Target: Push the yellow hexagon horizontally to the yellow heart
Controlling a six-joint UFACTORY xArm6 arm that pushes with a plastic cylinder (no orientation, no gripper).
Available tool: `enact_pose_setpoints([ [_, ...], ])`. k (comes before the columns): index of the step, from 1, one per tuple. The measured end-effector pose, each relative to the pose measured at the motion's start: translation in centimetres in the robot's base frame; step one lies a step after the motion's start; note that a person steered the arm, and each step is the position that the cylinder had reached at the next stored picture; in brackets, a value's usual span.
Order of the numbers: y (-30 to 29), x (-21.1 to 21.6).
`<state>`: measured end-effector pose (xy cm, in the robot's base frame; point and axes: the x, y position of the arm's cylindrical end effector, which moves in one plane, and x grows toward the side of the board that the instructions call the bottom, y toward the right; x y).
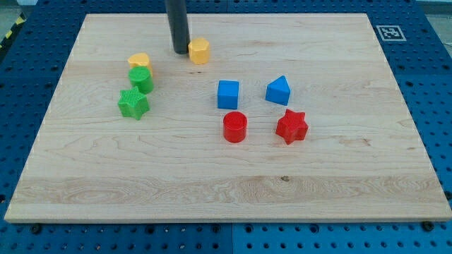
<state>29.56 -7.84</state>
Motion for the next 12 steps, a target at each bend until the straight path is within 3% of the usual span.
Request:
enact_pose_setpoints([
  [3, 3.6, -0.6],
  [5, 3.6, 1.9],
  [8, -1.0, 4.1],
  [12, 6.4, 5.9],
])
